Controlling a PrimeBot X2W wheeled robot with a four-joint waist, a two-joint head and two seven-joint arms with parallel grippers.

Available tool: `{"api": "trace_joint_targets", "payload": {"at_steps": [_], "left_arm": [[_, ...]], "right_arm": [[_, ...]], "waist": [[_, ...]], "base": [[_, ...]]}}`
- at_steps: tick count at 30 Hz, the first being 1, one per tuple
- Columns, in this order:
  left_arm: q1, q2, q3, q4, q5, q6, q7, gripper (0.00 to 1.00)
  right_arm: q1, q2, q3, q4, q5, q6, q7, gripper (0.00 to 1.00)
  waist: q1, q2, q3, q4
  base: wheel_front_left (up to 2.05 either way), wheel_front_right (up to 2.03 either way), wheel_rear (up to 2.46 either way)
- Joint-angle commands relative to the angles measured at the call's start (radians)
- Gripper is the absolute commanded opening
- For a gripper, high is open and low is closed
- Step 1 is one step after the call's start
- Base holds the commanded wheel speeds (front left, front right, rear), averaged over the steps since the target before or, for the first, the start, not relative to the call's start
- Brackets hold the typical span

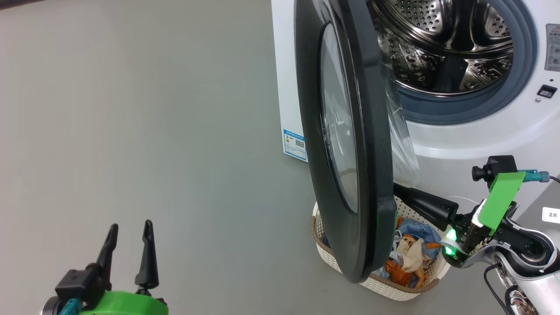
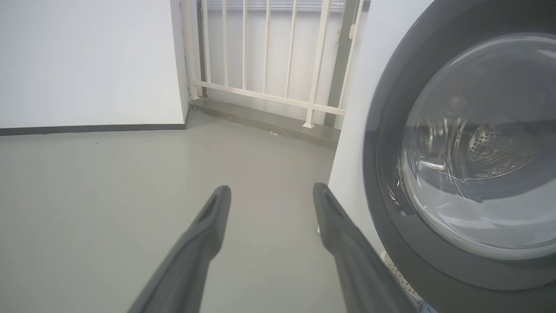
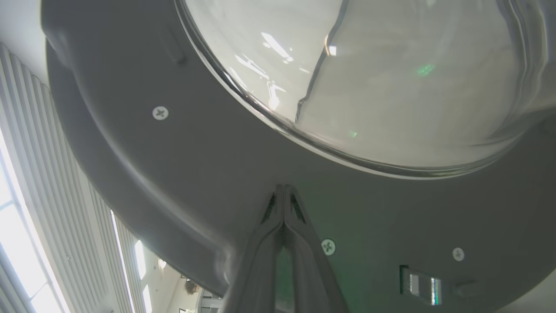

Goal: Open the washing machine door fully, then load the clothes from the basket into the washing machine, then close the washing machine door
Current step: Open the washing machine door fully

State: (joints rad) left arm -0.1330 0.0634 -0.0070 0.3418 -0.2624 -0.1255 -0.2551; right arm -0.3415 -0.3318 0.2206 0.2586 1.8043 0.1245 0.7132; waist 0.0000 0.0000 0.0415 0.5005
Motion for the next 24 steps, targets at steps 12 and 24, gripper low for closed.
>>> {"api": "trace_joint_targets", "payload": {"at_steps": [12,24], "left_arm": [[-0.012,0.022,0.025,-0.017,-0.012,0.008,-0.007,1.00],[-0.013,0.027,0.024,-0.021,-0.015,0.012,-0.007,1.00]], "right_arm": [[-0.014,0.014,0.014,-0.024,-0.014,0.006,0.018,0.00],[-0.017,0.024,-0.004,-0.023,-0.027,0.006,0.012,0.00]], "waist": [[0.0000,0.0000,0.007,0.012],[0.0000,0.0000,0.003,-0.034]], "base": [[0.00,0.00,0.00],[0.00,0.00,0.00]]}}
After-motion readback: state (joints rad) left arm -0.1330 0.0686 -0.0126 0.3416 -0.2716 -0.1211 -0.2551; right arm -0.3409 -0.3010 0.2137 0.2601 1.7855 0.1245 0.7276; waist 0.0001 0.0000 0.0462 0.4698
